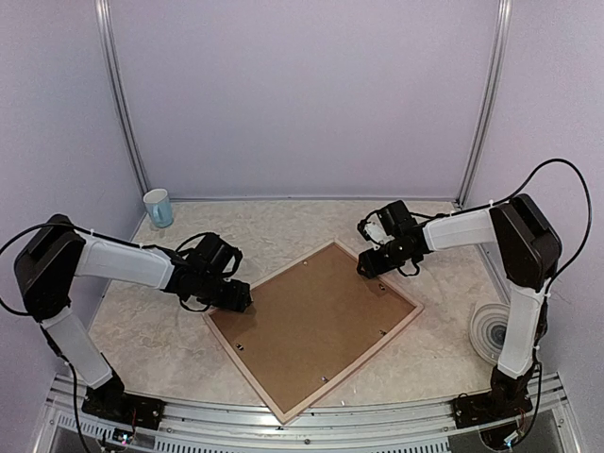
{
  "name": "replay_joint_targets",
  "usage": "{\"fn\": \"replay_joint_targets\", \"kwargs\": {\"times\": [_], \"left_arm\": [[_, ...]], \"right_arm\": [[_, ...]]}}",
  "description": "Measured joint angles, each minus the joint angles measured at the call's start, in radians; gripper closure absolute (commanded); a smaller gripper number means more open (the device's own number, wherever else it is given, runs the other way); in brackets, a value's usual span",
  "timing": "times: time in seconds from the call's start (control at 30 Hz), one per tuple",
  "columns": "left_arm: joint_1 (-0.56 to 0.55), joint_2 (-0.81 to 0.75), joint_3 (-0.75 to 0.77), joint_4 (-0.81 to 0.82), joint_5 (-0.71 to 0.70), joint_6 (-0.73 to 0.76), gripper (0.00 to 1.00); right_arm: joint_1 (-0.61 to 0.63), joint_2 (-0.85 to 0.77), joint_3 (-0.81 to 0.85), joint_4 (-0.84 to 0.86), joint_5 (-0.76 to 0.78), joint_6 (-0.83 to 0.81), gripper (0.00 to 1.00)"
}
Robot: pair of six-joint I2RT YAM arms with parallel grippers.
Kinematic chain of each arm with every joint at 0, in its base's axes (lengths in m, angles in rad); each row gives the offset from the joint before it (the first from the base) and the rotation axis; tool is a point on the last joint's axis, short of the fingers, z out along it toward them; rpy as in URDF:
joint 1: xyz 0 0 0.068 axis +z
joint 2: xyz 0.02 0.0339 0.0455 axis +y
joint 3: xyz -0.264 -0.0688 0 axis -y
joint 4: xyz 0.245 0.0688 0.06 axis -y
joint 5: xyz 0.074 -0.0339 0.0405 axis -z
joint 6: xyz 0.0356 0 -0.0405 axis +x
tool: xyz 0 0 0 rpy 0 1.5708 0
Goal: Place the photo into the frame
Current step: Press the fastener onto the backboard.
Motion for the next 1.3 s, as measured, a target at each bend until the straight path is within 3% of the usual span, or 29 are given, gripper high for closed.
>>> {"fn": "replay_joint_targets", "kwargs": {"times": [0.73, 1.0, 1.3], "left_arm": [[0.023, 0.026, 0.010, 0.060, 0.061, -0.010, 0.33], [0.026, 0.055, 0.017, 0.095, 0.057, -0.014, 0.46], [0.026, 0.055, 0.016, 0.100, 0.061, -0.015, 0.45]], "right_arm": [[0.000, 0.000, 0.000, 0.000, -0.019, 0.003, 0.46], [0.000, 0.000, 0.000, -0.001, -0.023, 0.005, 0.47], [0.000, 0.001, 0.000, -0.001, -0.024, 0.005, 0.47]]}}
